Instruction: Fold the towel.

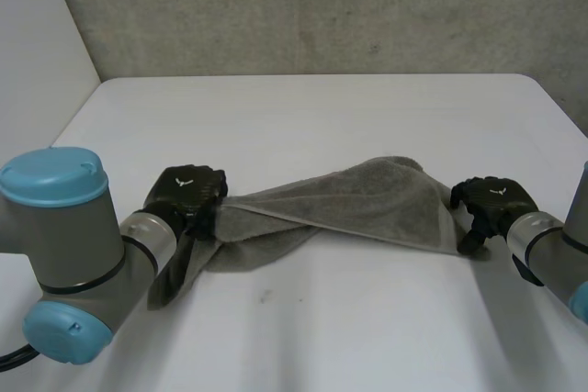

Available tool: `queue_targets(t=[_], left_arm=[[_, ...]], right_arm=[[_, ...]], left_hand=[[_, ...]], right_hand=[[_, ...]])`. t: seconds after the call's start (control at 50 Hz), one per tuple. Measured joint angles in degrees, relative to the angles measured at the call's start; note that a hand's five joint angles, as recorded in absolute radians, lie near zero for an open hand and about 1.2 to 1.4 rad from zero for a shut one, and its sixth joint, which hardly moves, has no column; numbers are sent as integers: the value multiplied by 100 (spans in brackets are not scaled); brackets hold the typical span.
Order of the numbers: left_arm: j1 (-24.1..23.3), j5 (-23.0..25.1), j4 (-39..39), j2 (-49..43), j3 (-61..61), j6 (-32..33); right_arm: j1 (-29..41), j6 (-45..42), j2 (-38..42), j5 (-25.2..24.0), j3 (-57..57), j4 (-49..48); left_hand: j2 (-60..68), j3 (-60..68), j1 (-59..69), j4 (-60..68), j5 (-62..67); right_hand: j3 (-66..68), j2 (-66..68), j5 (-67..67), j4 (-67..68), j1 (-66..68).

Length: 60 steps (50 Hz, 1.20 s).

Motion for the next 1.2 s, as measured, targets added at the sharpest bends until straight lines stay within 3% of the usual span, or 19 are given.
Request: queue_targets(t=[0.18,0.3,0.44,0.5,0.52,0.56,0.7,0.82,0.96,1.08,1.2], left_arm=[[15,3,-15,1,1,0],[12,3,-17,1,5,0],[15,-27,-25,1,0,0],[23,-77,-43,5,2,2],[28,-96,-54,9,5,3],[41,-124,-83,29,12,7],[101,-161,-287,395,91,19],[184,-139,-869,1314,478,47],[400,-99,-1982,2095,1141,426],[604,-62,-2798,2079,1443,1168],[709,21,-3050,1400,1473,1715]], right_arm=[[-67,0,-185,-247,139,288],[-162,3,-147,-474,190,147],[-172,12,-121,-512,221,42],[-152,46,-140,-513,269,34],[-145,63,-149,-515,279,35],[-135,100,-173,-521,286,39],[-133,219,-674,-671,164,127],[-150,281,-1768,-1070,-460,855],[-179,-199,-2468,-1557,-1743,2616],[-95,-1177,-2444,-1680,-2492,3755],[322,-1809,-1788,-1465,-2889,4189]], left_hand=[[0,0,0,0,0],[0,0,0,0,0],[0,0,0,0,0],[0,0,0,0,0],[0,0,0,0,0],[0,0,0,0,0],[0,0,0,0,0],[0,0,0,0,0],[1,0,-8,0,0],[2,0,-7,0,0],[2,0,-7,1,0]], right_hand=[[70,27,44,92,46],[1096,1003,819,1124,997],[1171,1049,876,1205,1081],[2602,2618,2273,2635,2515],[3654,3675,3325,3695,3513],[4230,4191,3673,4283,3616],[4381,4243,3673,4456,3616],[4381,4243,3673,4457,3616],[4383,4243,3673,4459,3616],[4397,4244,3673,4459,3616],[4397,4244,3674,4460,3616]])
